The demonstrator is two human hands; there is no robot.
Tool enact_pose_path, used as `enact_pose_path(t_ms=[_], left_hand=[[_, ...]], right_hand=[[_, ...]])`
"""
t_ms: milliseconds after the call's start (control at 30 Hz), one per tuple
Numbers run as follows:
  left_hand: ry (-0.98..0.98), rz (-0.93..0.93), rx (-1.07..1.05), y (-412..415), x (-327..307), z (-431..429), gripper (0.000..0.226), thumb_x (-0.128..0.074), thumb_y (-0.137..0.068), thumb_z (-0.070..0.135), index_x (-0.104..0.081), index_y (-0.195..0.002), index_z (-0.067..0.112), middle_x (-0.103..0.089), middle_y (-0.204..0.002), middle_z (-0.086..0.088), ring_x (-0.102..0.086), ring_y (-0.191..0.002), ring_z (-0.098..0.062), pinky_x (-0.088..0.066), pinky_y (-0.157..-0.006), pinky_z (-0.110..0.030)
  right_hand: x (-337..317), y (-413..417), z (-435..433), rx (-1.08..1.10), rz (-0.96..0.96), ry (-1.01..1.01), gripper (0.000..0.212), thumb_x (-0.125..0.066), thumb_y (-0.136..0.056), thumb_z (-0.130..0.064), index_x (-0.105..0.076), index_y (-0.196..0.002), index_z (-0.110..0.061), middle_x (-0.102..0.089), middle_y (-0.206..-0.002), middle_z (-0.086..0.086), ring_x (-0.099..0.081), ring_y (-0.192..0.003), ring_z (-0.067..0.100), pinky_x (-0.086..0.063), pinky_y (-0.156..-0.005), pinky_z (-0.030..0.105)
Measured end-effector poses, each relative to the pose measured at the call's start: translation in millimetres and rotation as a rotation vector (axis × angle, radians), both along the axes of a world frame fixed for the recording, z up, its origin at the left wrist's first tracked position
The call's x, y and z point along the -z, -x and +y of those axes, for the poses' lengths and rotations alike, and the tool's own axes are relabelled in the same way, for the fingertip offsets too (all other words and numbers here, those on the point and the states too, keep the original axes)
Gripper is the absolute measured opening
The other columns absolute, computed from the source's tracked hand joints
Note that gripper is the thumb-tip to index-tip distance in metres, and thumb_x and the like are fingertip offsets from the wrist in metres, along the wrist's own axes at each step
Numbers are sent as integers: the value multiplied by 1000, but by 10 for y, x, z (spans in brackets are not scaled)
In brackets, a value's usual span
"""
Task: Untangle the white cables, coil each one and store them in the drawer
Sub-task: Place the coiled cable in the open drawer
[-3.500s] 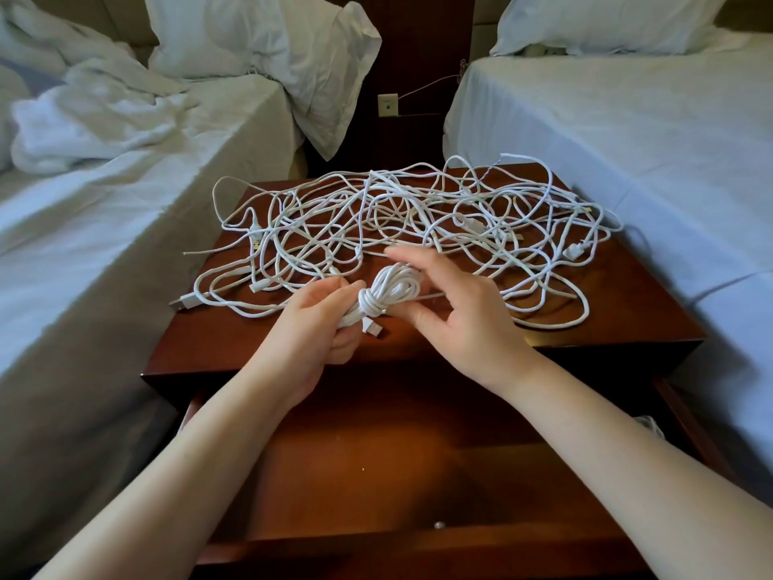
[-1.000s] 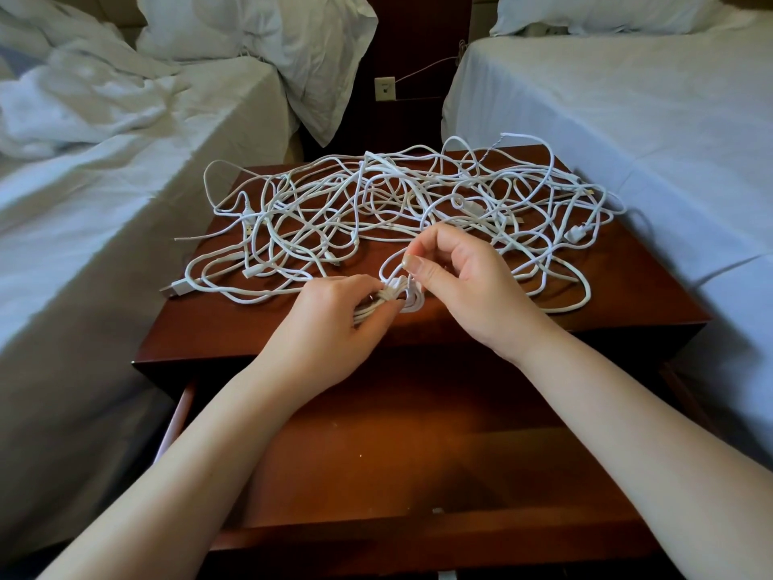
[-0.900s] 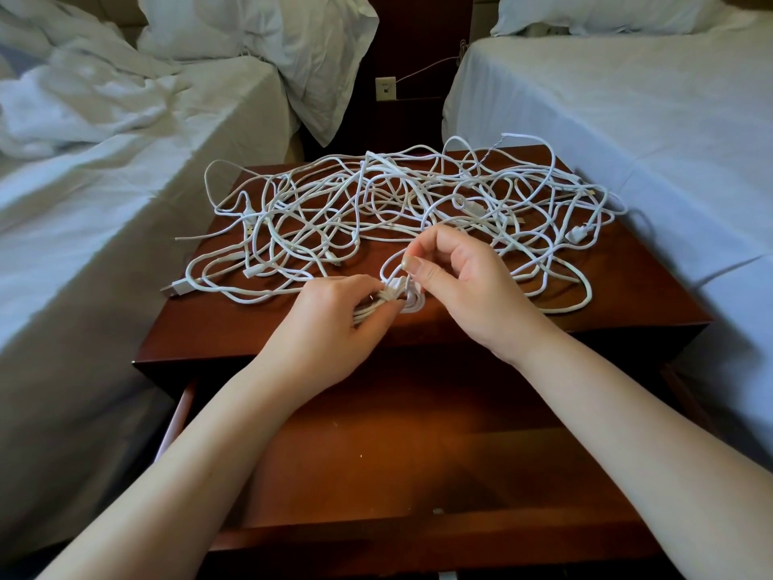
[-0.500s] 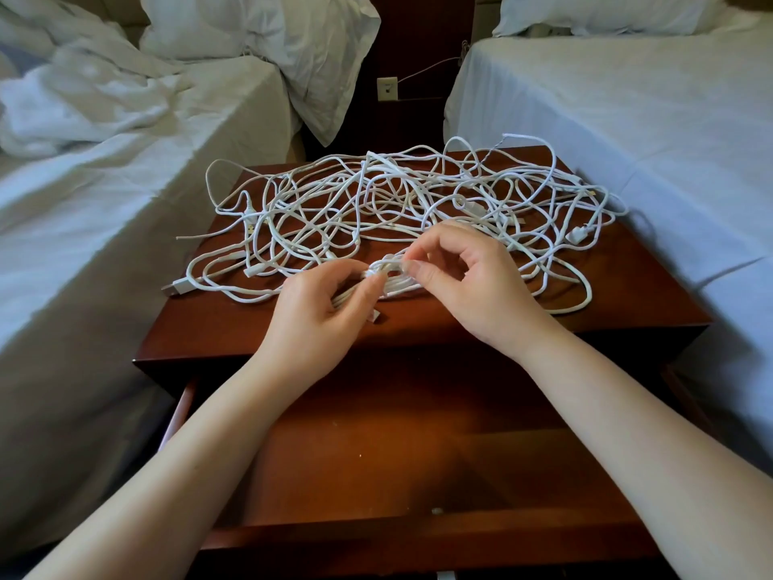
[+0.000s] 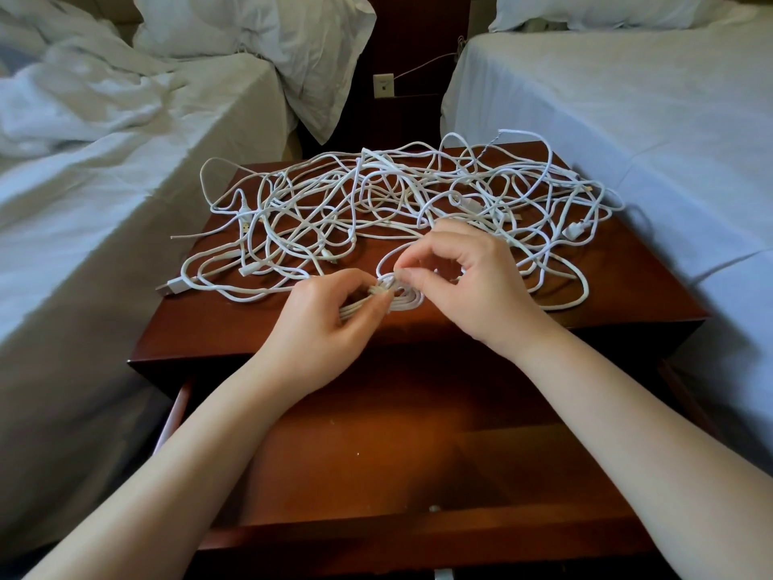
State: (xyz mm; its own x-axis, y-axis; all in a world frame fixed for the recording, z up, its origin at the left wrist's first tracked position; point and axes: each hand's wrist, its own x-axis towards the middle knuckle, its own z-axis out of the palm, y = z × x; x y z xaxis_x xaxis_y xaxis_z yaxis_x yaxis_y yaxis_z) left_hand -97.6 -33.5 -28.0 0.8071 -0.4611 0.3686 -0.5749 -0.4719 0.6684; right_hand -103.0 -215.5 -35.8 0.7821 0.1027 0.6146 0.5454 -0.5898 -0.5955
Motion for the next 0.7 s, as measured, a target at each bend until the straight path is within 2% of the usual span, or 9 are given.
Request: enact_pose_path(t_ms=[167, 267, 367, 500, 567, 700], left_hand=[[55, 14, 10, 21, 1, -15, 18, -54, -93, 31, -59, -76, 33, -56, -57, 11, -51, -53, -4, -37, -51, -18], [105, 61, -40, 1, 15, -13, 20, -54, -96, 26, -58, -78, 33, -58, -57, 16, -50, -53, -2, -36, -50, -16], [99, 81, -48, -32, 20, 14, 19, -53, -96, 23, -59, -80, 31, -59, -60, 22, -51, -52, 0, -36, -51, -14], [73, 64, -16, -40, 25, 38, 14, -55, -95, 30, -60, -82, 34, -61, -63, 20, -54, -58, -2, -39, -53, -16], [65, 34, -10, -28, 18, 26, 12, -54, -92, 33, -60, -81, 34, -59, -61, 16, -54, -58, -1, -39, -54, -15], [89, 36, -39, -23, 4, 22, 24, -55, -95, 17, -57, -77, 32, -56, -58, 20, -49, -53, -1, -34, -50, -12]], right_hand=[[-14, -29, -40, -23, -41, 9, 6, -76, -79, -14, -77, -84, -14, -56, -75, -9, -52, -68, 2, -40, -61, 11], [-3, -18, -27, -44, -53, 24, 6, -76, -79, -14, -78, -85, -12, -59, -76, -7, -54, -68, 3, -40, -59, 11], [41, -16, -3, -30, -42, 61, 7, -75, -80, -14, -78, -85, -11, -57, -76, -13, -53, -66, -1, -38, -61, 10], [48, -18, -6, -10, 25, 42, 4, -77, -80, -13, -78, -84, -12, -55, -75, -20, -55, -68, 3, -42, -61, 12], [35, -7, -10, -16, 33, 36, 2, -76, -81, -11, -77, -83, -11, -56, -74, -18, -55, -69, 5, -42, -61, 12], [0, 28, -9, -68, 65, -53, 3, -70, -84, -10, -72, -87, -9, -62, -71, -1, -55, -66, 15, -44, -58, 17]])
